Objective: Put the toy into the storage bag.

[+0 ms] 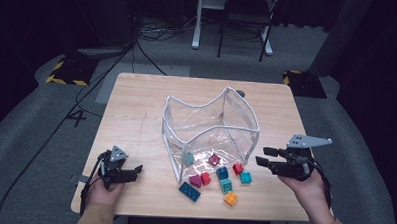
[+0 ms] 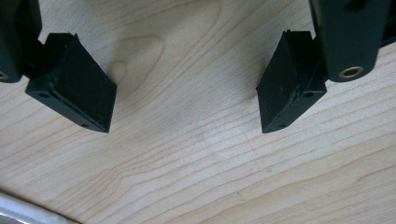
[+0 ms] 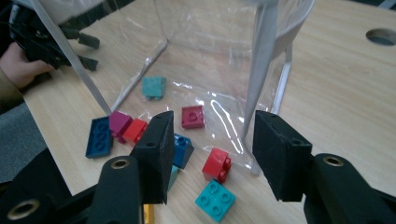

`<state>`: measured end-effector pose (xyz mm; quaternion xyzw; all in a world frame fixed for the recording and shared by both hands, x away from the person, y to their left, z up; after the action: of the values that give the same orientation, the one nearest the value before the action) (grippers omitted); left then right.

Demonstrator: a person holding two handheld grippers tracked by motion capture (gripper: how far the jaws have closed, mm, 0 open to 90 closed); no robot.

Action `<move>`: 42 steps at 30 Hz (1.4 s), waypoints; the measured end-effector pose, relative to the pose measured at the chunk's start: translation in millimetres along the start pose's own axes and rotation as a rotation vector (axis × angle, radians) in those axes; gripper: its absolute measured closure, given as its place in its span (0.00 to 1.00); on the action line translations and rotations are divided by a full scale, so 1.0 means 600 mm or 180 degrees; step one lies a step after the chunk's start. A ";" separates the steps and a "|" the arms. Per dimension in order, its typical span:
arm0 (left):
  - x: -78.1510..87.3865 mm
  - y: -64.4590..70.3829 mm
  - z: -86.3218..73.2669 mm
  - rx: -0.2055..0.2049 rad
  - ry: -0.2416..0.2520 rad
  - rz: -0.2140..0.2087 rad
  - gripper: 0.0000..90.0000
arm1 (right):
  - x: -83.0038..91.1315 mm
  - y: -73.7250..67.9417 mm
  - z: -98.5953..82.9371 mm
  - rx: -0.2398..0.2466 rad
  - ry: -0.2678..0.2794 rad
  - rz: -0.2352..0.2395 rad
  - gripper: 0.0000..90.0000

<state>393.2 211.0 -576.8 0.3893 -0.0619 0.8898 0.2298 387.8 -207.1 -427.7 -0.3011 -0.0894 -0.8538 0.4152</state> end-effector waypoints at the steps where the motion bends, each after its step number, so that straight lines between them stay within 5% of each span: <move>1: 0.000 0.000 0.000 0.0002 0.0001 0.0001 0.22 | -0.006 -0.002 -0.007 -0.0022 -0.0008 0.0017 0.55; 13: 0.000 0.000 0.000 0.0004 -0.0001 0.0003 0.22 | -0.073 -0.002 -0.105 -0.0182 -0.0243 -0.0110 0.54; 23: 0.000 0.000 0.000 0.0004 -0.0001 0.0004 0.22 | -0.113 0.002 -0.156 -0.0275 -0.0435 -0.0137 0.53; 38: 0.000 0.000 0.000 0.0006 -0.0001 0.0003 0.22 | -0.150 -0.014 -0.173 -0.0072 -0.0602 -0.0160 0.53; 42: 0.000 0.000 0.000 0.0006 -0.0002 0.0003 0.22 | -0.155 -0.024 -0.172 0.0100 -0.0629 -0.0171 0.63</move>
<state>393.2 211.1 -576.8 0.3897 -0.0613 0.8899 0.2291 375.7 -178.6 -563.6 -0.3748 -0.1513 -0.8292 0.3860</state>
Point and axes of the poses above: each handheld gripper's, and its own axes: x roughly backward along the jaws, z roughly out of its top, y roughly to its right, the point moved 10 cm from there along -x, roughly forward along the jaws, and after that the axes turned 3 degrees about x, right-handed, at the moved point
